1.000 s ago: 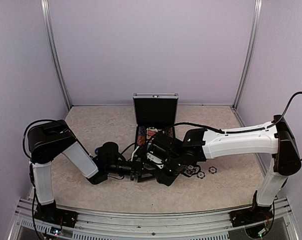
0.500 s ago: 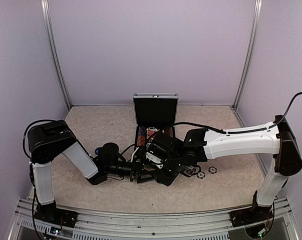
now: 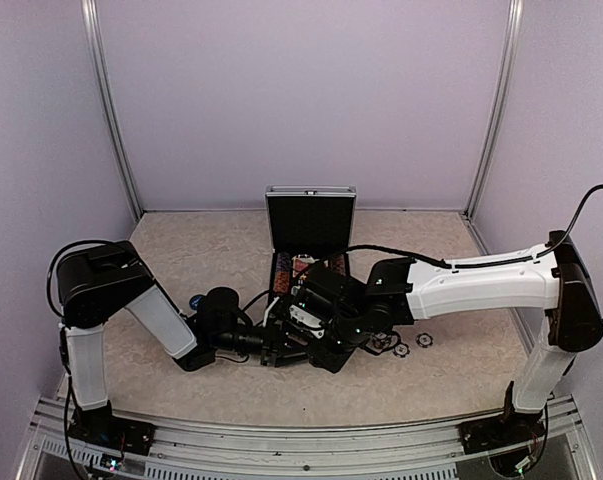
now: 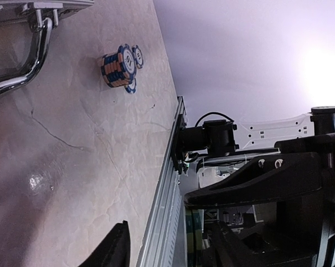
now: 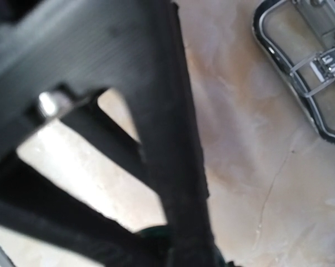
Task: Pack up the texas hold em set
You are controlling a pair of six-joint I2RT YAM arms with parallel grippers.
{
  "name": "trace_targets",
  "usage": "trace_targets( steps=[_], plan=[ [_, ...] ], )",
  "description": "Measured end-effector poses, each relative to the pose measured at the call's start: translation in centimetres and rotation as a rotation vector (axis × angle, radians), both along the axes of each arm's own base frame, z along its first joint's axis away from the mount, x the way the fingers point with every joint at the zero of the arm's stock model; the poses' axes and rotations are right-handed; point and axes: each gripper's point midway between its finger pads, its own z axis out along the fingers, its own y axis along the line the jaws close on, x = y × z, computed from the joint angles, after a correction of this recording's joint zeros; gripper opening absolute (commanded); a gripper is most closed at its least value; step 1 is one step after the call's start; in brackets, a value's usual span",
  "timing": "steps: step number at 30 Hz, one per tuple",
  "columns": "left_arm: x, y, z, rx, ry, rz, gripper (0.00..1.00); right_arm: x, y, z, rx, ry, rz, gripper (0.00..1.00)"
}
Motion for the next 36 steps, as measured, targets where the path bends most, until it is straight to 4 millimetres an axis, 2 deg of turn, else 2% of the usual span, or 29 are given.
trace_targets(
  steps=[4, 9, 14, 16, 17, 20, 23, 28, 32, 36],
  plan=[
    [-0.1, 0.0, -0.2, -0.002, 0.009, -0.002, 0.22, 0.0, 0.0, 0.0, 0.0, 0.001, 0.0, 0.12],
    [-0.3, -0.5, 0.7, -0.034, -0.007, -0.022, 0.0, -0.1, -0.2, -0.2, -0.01, 0.005, 0.001, 0.12],
    [-0.4, -0.8, 0.6, -0.027, -0.002, -0.027, 0.0, -0.2, -0.5, -0.4, -0.025, 0.002, 0.001, 0.13],
    [-0.5, -0.9, 0.6, -0.024, -0.003, -0.03, 0.0, -0.2, -0.6, -0.4, -0.028, 0.001, 0.001, 0.18],
    [-0.5, -0.9, 0.6, -0.023, -0.004, -0.03, 0.0, -0.1, -0.7, -0.5, -0.031, 0.0, 0.0, 0.25],
    [-0.4, -1.1, 0.5, -0.017, -0.015, -0.034, 0.0, -0.1, -0.8, -0.5, -0.037, -0.005, -0.002, 0.55],
    [-0.1, -1.5, 0.7, 0.001, -0.049, -0.042, 0.0, -0.1, -1.2, -0.5, -0.041, -0.012, -0.009, 0.72],
    [1.5, -2.8, 2.1, 0.057, -0.17, -0.047, 0.0, -0.5, -2.6, 1.0, -0.005, -0.028, -0.027, 0.8],
    [3.5, -3.5, 4.2, 0.082, -0.281, -0.037, 0.0, -0.9, -3.7, 3.7, 0.075, -0.047, -0.049, 0.82],
    [6.2, -3.7, 4.9, 0.149, -0.387, -0.013, 0.0, -1.3, -5.2, 6.4, 0.162, -0.065, -0.084, 0.87]
  ],
)
